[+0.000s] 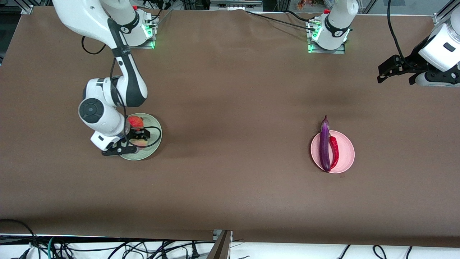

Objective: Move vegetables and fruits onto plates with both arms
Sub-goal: 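Carry the peach with the right gripper onto the green plate, then open the right gripper and lift it away from the plate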

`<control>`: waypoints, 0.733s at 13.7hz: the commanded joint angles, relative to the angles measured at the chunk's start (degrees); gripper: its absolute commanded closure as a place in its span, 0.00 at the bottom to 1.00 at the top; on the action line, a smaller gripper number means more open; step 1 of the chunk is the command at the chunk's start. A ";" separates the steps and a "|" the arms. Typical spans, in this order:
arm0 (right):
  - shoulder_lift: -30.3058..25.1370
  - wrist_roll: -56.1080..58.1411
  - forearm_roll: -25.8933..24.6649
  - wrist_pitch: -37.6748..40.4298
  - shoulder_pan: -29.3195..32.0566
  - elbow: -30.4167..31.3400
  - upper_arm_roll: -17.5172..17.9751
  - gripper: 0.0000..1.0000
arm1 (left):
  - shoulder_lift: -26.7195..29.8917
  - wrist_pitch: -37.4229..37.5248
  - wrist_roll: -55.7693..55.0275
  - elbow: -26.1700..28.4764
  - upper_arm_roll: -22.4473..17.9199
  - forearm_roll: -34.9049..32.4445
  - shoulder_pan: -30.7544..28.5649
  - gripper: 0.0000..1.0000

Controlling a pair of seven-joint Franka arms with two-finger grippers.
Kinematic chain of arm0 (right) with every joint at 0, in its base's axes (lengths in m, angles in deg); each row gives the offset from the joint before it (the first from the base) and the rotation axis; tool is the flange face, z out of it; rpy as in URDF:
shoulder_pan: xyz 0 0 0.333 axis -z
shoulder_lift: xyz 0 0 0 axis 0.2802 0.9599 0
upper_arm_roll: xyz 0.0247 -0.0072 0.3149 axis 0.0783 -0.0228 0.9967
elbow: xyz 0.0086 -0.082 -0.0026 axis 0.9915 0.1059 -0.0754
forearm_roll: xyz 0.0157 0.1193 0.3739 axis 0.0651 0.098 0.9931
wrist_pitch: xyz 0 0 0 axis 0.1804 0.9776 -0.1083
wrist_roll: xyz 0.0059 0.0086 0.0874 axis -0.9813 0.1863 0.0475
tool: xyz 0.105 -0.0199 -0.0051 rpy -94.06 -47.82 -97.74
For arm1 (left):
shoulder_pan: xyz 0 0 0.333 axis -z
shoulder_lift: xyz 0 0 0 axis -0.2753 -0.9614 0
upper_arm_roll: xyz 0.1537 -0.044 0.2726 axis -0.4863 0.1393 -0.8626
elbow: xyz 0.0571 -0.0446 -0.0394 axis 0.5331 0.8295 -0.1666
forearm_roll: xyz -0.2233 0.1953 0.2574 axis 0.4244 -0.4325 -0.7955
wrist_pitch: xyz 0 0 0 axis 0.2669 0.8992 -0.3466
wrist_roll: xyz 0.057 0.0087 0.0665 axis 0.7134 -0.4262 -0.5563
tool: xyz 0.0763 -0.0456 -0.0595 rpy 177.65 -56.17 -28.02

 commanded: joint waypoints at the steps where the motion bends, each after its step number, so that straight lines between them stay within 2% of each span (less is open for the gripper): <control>1: -3.08 0.56 0.62 5.20 -0.81 -2.96 -0.98 0.00 | -0.51 1.25 -0.08 -1.47 -0.13 1.30 -0.18 0.00; 6: -9.58 0.13 0.62 30.75 -0.64 -15.70 -2.83 0.00 | -0.51 1.34 -0.08 -1.47 -0.13 1.30 -0.44 0.00; 10: -17.67 0.03 -0.17 40.90 -0.55 -16.78 -5.20 0.00 | -0.51 1.95 -0.08 -1.47 -0.22 1.30 -0.44 0.00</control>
